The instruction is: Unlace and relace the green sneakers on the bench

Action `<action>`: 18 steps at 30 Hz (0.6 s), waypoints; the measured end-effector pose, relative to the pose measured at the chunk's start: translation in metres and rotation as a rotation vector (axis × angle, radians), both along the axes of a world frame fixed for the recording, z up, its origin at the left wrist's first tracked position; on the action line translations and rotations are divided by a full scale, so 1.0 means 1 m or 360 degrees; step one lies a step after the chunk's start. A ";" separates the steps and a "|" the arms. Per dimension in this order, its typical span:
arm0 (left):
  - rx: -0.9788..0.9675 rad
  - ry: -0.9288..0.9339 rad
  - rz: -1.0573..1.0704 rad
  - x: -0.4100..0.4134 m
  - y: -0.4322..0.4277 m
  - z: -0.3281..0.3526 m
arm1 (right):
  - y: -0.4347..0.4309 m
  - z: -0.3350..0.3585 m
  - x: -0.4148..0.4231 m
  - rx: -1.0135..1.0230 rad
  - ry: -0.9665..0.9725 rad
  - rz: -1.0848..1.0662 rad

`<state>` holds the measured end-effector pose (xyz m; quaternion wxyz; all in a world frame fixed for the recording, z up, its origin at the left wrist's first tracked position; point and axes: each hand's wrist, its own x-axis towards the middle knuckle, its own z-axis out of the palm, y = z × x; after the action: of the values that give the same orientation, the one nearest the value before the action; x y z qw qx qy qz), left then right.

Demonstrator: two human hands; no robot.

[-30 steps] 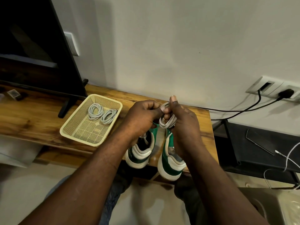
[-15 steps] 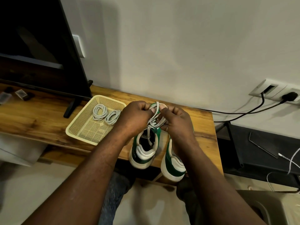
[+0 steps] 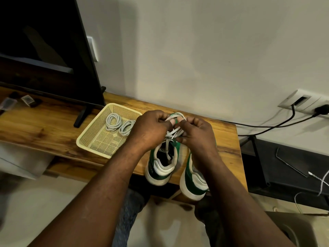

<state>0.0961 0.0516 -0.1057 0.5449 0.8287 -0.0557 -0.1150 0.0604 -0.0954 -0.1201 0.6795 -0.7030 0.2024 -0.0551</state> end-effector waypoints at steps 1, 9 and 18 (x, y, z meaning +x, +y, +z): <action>-0.0037 0.0040 -0.0025 0.000 0.001 0.000 | 0.001 0.000 0.000 0.0003 -0.0003 -0.0006; -0.0073 0.0042 0.0057 0.003 0.014 -0.001 | 0.009 0.005 0.000 0.0033 0.0002 0.0119; -0.0367 0.0334 0.0055 0.010 0.065 -0.003 | 0.032 0.000 0.006 0.0237 0.0051 0.0298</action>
<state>0.1057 0.1162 -0.1089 0.6411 0.7449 0.0029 -0.1844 0.0668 -0.0634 -0.1204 0.7287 -0.6672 0.1501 0.0352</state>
